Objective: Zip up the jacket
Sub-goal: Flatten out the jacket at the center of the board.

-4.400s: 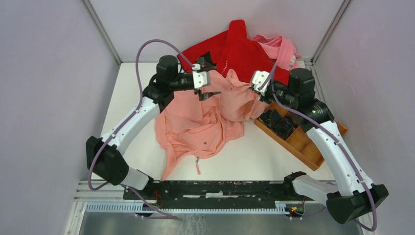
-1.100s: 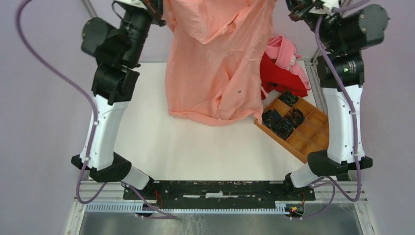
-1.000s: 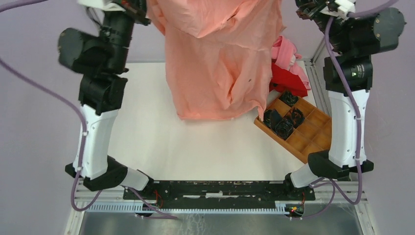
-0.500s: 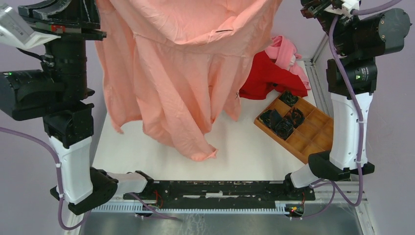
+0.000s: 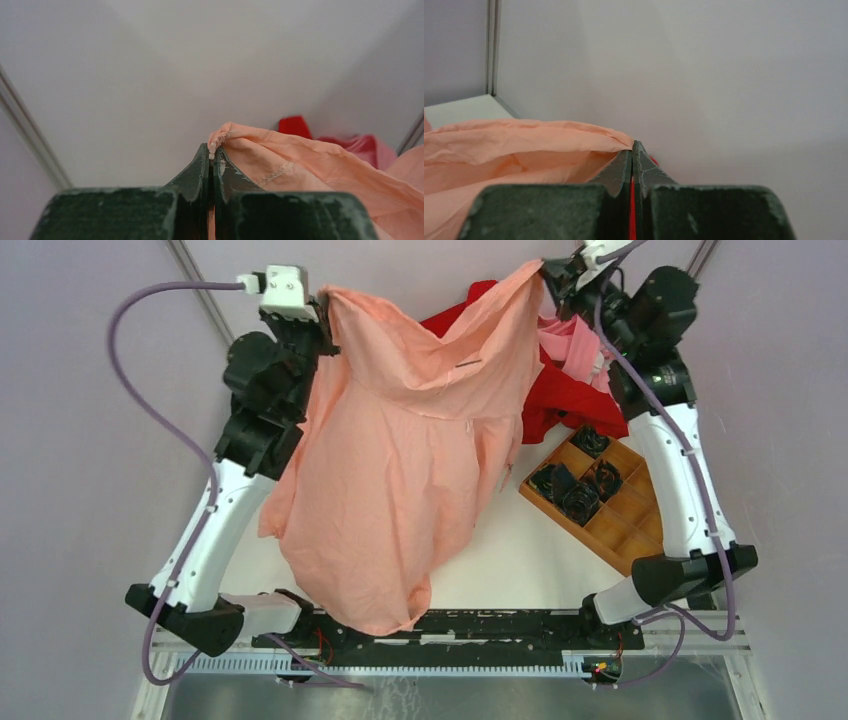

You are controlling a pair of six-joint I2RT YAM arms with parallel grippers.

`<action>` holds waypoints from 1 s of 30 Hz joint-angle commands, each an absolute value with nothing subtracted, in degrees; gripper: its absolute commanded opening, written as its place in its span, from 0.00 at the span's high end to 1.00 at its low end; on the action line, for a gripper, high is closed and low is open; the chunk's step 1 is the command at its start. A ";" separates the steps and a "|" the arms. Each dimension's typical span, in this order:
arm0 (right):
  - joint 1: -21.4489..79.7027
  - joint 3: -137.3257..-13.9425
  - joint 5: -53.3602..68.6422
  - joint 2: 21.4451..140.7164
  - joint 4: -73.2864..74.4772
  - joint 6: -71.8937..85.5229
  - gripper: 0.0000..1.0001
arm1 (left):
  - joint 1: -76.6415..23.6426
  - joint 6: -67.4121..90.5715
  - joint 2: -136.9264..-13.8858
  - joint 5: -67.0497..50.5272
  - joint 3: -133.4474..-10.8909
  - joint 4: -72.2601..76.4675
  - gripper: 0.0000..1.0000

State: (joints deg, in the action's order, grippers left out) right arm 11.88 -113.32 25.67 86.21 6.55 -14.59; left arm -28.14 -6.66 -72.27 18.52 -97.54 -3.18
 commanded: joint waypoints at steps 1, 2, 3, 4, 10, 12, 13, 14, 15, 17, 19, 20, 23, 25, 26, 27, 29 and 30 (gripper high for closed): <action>13.08 -105.75 21.80 86.63 3.78 -13.78 1.00 | -20.57 3.04 -73.81 19.17 -87.42 -0.55 0.98; 13.73 -104.17 19.82 86.89 3.52 -14.80 1.00 | -19.62 4.33 -75.09 18.81 -85.62 -0.22 0.98; 14.85 -102.15 17.13 87.09 3.05 -15.98 1.00 | -18.79 4.81 -76.70 18.70 -84.32 -0.18 0.98; 15.78 -100.27 15.03 87.36 2.46 -16.86 1.00 | -18.22 5.21 -79.03 18.71 -83.57 1.24 0.98; 18.34 -95.44 0.62 90.47 -3.48 -16.39 1.00 | -17.23 6.94 -89.44 20.57 -87.12 1.75 0.98; 18.45 -97.02 -5.46 92.06 -5.44 -15.43 1.00 | -16.86 6.96 -92.45 21.61 -90.53 1.45 0.98; 18.50 -98.29 -8.37 92.89 -6.54 -15.07 1.00 | -16.62 7.02 -94.04 22.00 -92.89 0.56 0.98; 18.52 -99.43 -10.57 93.51 -7.57 -14.43 1.00 | -16.51 7.30 -95.56 22.81 -95.43 -0.41 0.98; 18.50 -100.27 -12.10 94.09 -8.62 -14.13 1.00 | -16.40 7.31 -97.24 23.31 -97.97 -1.70 0.98; 18.62 -101.62 -14.29 94.72 -10.20 -13.80 1.00 | -16.07 7.46 -99.79 23.99 -103.09 -2.63 0.98; 18.63 -102.97 -14.72 95.11 -10.56 -13.38 1.00 | -15.87 7.96 -101.40 24.25 -106.24 -2.74 0.98; 18.63 -103.50 -14.27 95.10 -10.51 -13.27 1.00 | -15.82 8.31 -101.97 24.26 -107.48 -2.63 0.98; 18.51 -105.48 -12.40 95.21 -9.60 -13.02 1.00 | -15.83 8.71 -102.46 23.47 -109.82 -1.32 0.98; 18.56 -106.44 -10.99 95.19 -8.91 -12.56 1.00 | -15.76 8.56 -102.58 23.01 -110.73 -0.44 0.98; 18.50 -106.62 -10.13 95.16 -8.61 -12.26 1.00 | -15.85 8.43 -102.71 22.70 -111.08 -0.30 0.98; 18.50 -106.61 -9.23 95.10 -8.25 -11.93 1.00 | -15.82 8.22 -102.86 22.39 -111.23 -0.19 0.98; 18.51 -105.75 -6.34 94.99 -7.50 -11.30 1.00 | -15.77 7.81 -103.26 21.51 -111.07 -0.32 0.98; 18.58 -105.16 -4.13 94.72 -6.97 -11.19 1.00 | -15.80 7.74 -103.46 21.08 -110.78 -0.58 0.98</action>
